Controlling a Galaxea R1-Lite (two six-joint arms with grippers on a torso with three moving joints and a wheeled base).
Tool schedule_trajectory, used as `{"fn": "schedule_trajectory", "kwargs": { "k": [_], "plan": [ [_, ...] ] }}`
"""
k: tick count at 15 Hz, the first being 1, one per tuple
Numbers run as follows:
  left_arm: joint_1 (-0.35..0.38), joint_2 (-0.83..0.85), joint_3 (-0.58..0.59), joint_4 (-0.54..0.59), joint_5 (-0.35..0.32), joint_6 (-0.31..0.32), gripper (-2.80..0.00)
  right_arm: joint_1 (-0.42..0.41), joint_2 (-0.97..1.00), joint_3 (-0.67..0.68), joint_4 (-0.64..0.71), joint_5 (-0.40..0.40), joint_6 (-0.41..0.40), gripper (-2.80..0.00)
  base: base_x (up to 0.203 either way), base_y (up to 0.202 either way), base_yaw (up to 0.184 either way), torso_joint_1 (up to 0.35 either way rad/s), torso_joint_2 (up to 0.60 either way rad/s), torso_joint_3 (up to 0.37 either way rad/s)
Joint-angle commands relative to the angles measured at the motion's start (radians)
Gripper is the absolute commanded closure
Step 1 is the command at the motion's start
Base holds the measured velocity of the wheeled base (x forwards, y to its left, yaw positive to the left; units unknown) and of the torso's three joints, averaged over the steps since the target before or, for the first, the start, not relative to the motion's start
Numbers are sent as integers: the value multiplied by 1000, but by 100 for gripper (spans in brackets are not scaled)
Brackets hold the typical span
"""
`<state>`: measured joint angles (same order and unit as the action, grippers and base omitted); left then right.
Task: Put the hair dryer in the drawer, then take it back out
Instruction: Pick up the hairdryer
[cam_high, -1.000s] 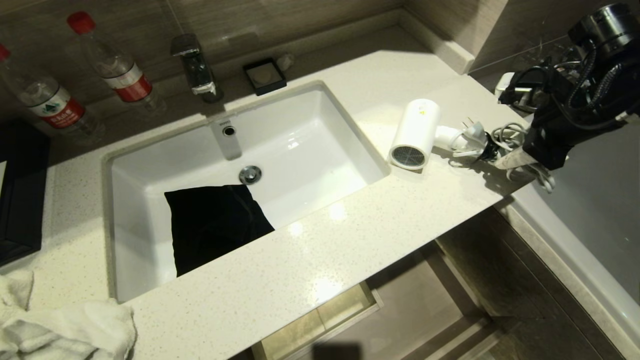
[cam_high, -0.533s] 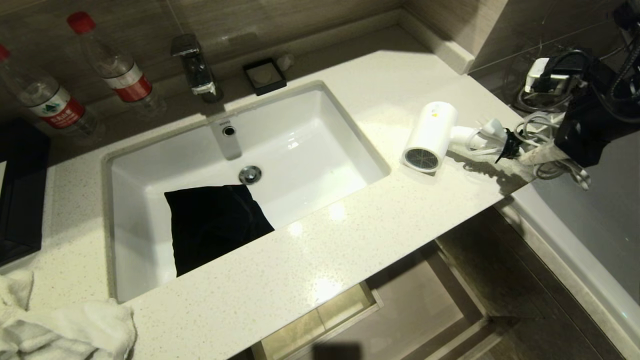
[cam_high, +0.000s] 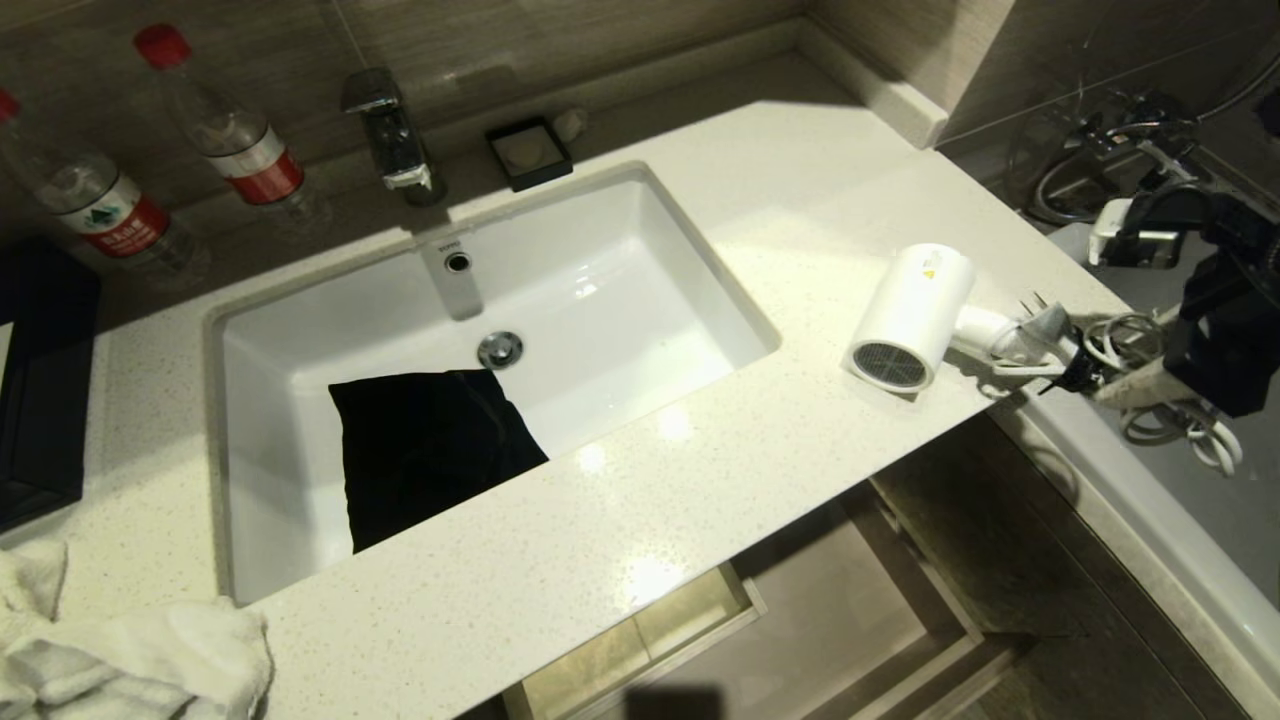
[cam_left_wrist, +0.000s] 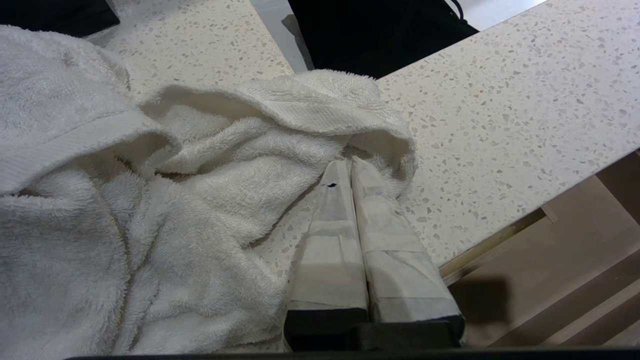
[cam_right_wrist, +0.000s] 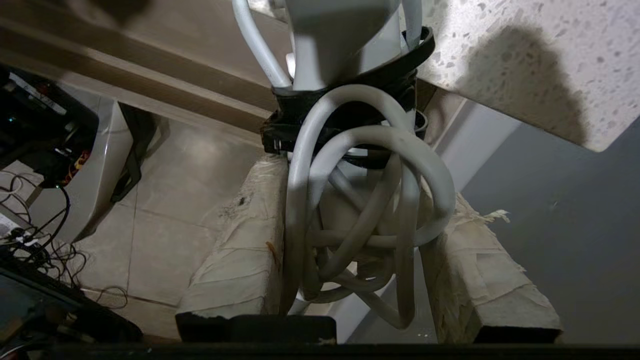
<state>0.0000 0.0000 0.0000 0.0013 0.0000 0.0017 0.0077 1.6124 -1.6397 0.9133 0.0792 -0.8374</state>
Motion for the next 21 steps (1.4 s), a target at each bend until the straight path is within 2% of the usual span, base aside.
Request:
{"fn": "schedule_trajectory", "kwargs": {
  "k": [1,7,16,17,21],
  "plan": [
    [0,0,1,0,0,0,0,-3,37,5,1,0,-5,0,0,0,0,0,0,0],
    [0,0,0,0,0,0,0,-3,103,-38,-112,1,-3,0,0,0,0,0,0,0],
    [0,0,0,0,0,0,0,-2,124,-43,-117,10,-6,0,0,0,0,0,0,0],
    [0,0,0,0,0,0,0,-2,124,-43,-117,7,-9,-280,0,0,0,0,0,0],
    [0,0,0,0,0,0,0,-2,112,-42,-134,8,-9,-280,0,0,0,0,0,0]
  ]
}}
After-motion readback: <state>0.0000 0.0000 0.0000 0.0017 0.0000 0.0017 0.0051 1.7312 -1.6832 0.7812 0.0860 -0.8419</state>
